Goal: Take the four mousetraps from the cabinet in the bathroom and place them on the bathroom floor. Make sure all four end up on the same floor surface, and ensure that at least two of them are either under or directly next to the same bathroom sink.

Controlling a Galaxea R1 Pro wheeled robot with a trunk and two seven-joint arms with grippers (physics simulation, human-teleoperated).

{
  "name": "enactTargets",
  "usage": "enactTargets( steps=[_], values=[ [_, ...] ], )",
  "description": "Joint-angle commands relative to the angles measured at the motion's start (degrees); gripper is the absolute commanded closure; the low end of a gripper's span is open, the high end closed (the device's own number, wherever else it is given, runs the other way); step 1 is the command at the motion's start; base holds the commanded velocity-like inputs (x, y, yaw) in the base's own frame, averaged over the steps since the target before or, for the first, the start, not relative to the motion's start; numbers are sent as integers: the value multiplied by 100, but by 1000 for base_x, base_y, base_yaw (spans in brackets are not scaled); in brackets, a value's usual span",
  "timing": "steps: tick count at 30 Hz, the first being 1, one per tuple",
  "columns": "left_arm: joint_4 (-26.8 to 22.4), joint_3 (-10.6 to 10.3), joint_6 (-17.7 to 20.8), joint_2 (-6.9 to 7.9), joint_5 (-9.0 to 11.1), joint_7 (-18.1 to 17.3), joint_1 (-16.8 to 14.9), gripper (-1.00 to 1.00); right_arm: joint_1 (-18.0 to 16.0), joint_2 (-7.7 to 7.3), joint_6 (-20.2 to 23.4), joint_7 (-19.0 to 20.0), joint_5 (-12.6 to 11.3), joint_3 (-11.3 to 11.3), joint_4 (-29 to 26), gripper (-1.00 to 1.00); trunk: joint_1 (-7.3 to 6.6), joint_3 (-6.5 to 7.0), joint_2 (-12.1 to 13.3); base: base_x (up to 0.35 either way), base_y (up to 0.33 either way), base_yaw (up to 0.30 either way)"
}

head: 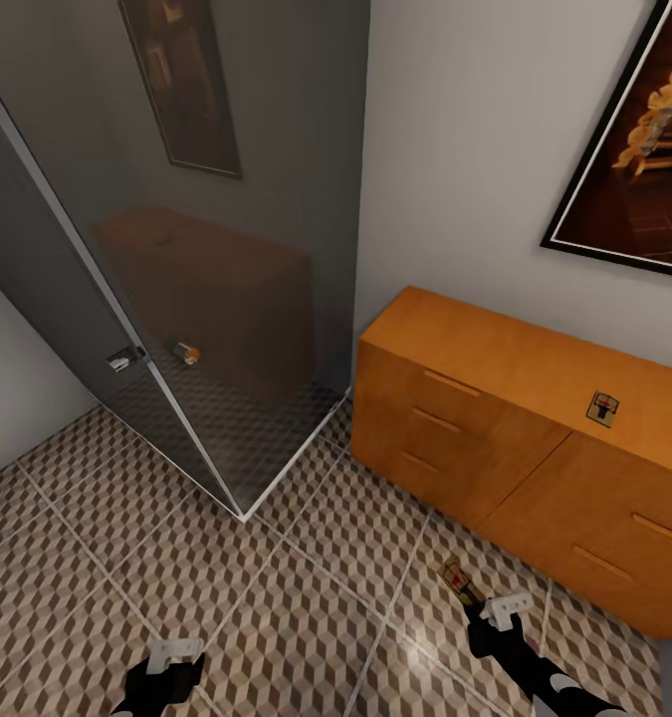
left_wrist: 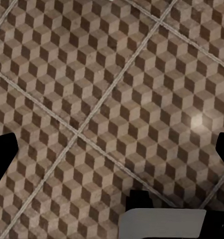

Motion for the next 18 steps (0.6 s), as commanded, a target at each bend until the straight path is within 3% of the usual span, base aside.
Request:
enactTargets(
  steps=[1, 18],
  values=[
    [25, -49, -38, -6, 54, -14, -10, -100, -5, -1, -10, 55, -71, 31, 7, 100, 3, -9, -10, 0, 0, 0],
    [25, -49, -38, -34, 54, -14, -10, -100, -5, 21, 80, 51, -71, 33, 7, 100, 3, 0, -10, 0, 0, -18]
  ],
)
